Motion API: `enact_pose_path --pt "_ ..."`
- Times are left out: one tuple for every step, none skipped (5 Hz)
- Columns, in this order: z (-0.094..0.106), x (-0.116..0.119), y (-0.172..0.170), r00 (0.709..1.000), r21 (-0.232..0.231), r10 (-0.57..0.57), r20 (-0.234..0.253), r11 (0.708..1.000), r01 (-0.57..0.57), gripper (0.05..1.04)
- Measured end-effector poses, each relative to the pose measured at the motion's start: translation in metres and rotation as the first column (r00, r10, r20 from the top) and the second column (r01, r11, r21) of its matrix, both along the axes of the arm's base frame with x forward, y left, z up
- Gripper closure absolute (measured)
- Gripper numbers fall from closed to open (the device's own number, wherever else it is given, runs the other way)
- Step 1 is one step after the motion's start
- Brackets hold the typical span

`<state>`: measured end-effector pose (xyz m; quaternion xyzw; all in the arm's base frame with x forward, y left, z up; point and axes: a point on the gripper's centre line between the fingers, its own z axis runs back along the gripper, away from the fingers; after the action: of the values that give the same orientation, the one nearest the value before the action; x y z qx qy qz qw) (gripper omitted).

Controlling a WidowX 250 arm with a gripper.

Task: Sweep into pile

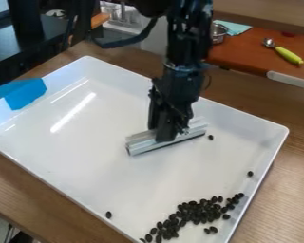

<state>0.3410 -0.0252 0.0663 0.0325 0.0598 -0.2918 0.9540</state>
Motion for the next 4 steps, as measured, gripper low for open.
enact_pose_path --pt "0.000 -0.001 -0.010 1.000 -0.006 -0.016 -0.003 1.000 0.016 0.741" --pt "0.000 -0.005 -0.030 0.998 -0.020 -0.060 -0.011 0.998 0.059 0.741" --pt "-0.001 -0.015 -0.050 0.994 -0.034 -0.100 -0.034 0.995 0.099 0.741" --pt "0.003 -0.031 -0.070 0.988 -0.057 -0.144 -0.053 0.988 0.141 0.742"
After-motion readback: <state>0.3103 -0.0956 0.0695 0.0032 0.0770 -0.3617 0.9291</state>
